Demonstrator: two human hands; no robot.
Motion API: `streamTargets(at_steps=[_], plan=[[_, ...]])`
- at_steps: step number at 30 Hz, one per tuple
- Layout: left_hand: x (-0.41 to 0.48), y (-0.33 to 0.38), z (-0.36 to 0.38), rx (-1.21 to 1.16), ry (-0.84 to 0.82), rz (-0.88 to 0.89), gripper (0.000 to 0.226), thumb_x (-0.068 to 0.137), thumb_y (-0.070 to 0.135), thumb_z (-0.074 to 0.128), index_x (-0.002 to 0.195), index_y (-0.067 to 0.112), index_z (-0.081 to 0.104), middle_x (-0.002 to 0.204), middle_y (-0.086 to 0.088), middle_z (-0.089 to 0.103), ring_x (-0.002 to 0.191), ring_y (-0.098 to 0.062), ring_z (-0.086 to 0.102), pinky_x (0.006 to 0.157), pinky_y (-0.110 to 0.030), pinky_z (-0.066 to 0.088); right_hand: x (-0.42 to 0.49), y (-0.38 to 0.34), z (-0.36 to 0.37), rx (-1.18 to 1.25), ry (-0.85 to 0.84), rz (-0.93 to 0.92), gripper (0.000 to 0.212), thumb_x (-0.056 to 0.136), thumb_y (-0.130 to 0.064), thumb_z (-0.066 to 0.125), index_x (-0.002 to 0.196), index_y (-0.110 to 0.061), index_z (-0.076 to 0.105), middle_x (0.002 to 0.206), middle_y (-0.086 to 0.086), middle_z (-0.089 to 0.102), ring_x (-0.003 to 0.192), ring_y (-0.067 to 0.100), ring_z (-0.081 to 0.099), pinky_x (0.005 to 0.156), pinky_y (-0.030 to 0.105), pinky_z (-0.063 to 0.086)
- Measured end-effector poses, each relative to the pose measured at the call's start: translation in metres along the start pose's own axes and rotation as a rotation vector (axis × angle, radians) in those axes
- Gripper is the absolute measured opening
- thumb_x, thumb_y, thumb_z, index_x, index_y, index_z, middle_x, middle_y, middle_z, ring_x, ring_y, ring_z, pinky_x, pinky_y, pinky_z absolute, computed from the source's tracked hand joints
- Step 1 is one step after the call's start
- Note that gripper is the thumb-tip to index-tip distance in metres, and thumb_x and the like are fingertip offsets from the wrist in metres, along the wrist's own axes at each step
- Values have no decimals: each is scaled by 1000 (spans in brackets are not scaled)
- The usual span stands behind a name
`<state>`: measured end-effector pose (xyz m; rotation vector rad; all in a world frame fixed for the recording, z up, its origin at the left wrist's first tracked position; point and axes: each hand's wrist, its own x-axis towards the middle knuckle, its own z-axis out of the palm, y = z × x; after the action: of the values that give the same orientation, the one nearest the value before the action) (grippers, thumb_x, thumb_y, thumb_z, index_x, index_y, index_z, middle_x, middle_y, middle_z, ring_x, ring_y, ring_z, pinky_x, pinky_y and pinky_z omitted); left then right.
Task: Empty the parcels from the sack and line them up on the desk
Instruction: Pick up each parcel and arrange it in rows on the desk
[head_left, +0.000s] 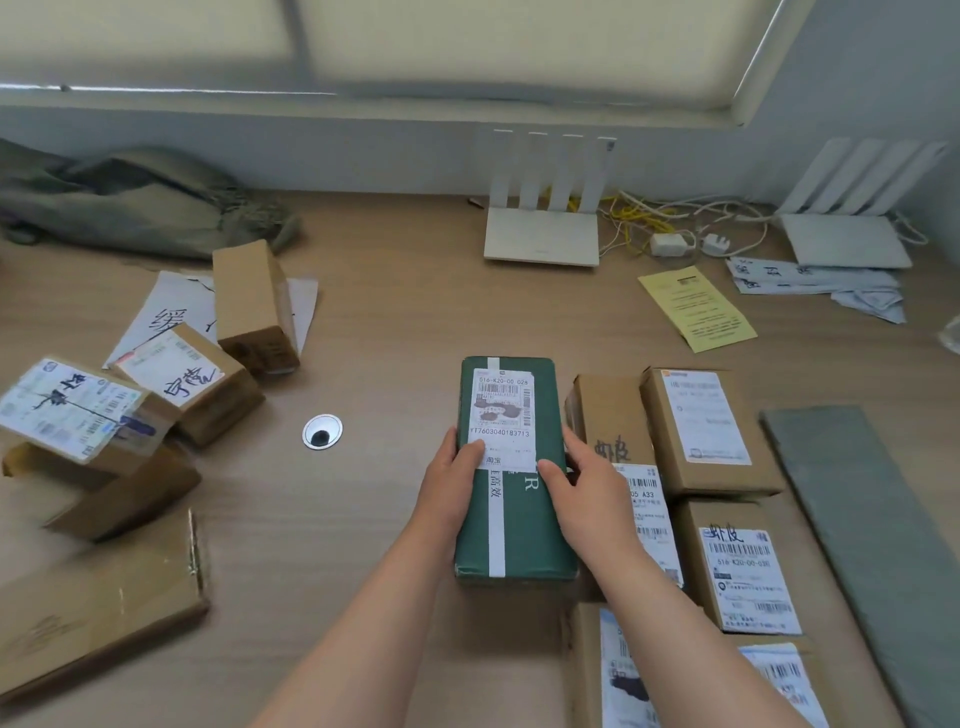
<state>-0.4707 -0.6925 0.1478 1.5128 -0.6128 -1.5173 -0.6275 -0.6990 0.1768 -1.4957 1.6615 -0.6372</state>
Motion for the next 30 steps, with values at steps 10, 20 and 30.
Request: streamTargets(at_steps=[10,20,30], plan=[[-2,-10,18,78,-23,5,25,100,28,47,120,33,60,109,3,77,94,-21,75,80,-40,61,-5,17,-11,-185,66,34,58,101,-32,55,154,-18,37,134,6,60,121,23,55,101,38,48],[-8,-13,23,132,-35,-14,42,91,49,53,131,36,53,119,7,73,101,-16,73,93,-47,58,-10,20,-14,-180,99,73,57,102,-32,53,155,-19,35,126,8,49,116,21,51,89,24,36],[-69,9,2,184,170,84,55,99,44,54,150,32,38,150,3,45,126,-12,49,99,-27,37,-54,-10,-14,26,231,-5,42,99,-27,58,141,-22,53,111,-9,55,105,6,54,95,34,50]])
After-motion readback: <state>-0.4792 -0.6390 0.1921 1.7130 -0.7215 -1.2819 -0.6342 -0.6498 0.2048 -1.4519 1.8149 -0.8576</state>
